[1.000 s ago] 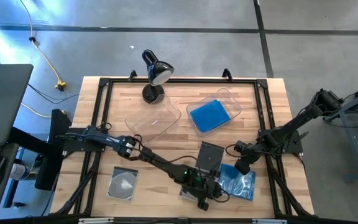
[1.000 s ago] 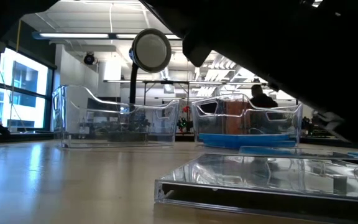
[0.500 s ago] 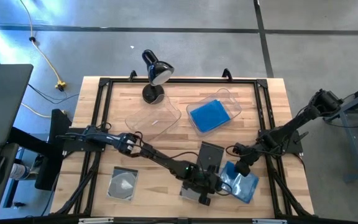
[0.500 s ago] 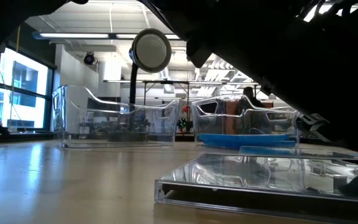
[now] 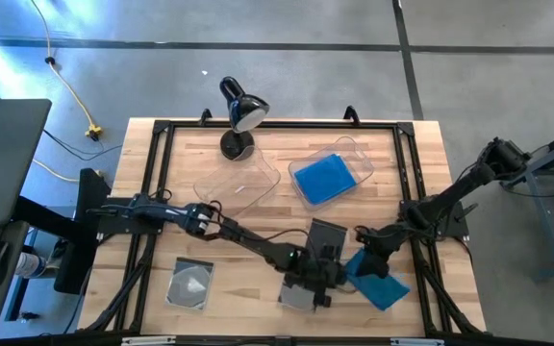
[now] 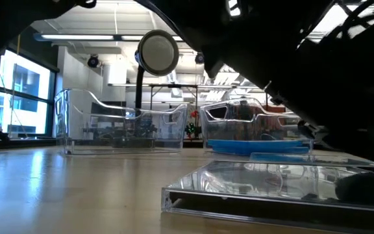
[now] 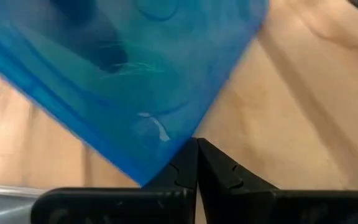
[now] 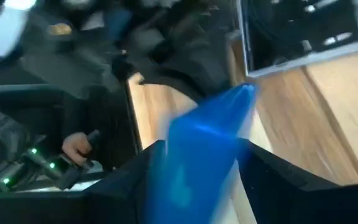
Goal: Pick & place jewel cases by type
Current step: Put the blue CD case into the right transparent bin
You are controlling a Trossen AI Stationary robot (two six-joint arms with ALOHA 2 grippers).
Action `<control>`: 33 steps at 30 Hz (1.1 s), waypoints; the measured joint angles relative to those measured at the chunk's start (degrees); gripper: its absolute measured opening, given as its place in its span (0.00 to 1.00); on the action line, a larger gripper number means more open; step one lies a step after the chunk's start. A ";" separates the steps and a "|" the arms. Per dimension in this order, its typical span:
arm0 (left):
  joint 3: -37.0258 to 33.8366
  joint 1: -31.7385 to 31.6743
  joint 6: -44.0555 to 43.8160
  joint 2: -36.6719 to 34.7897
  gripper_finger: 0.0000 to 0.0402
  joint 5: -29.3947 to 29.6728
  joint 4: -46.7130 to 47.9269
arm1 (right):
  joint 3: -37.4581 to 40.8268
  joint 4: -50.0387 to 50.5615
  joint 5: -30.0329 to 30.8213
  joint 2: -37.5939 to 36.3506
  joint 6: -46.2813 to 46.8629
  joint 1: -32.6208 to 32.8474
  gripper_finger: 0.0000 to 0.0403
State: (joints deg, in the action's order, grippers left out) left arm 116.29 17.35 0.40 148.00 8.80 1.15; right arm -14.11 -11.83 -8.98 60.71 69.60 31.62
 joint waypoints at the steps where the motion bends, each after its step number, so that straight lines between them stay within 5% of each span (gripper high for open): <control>1: 0.00 -0.16 -0.26 0.00 0.01 -0.22 0.07 | 0.01 0.48 1.26 -0.09 -0.02 -0.04 0.46; 17: -0.05 0.76 -5.23 -2.32 0.00 -10.60 6.85 | 0.07 6.63 0.64 0.02 2.06 -0.07 0.39; 33: -0.06 3.28 2.95 -11.99 0.00 3.86 24.21 | 0.07 5.11 -1.68 -0.06 2.40 -0.07 0.14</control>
State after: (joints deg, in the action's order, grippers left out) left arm 116.23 20.62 3.35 136.02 12.67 25.36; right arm -14.04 -6.72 -10.66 60.64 72.01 31.55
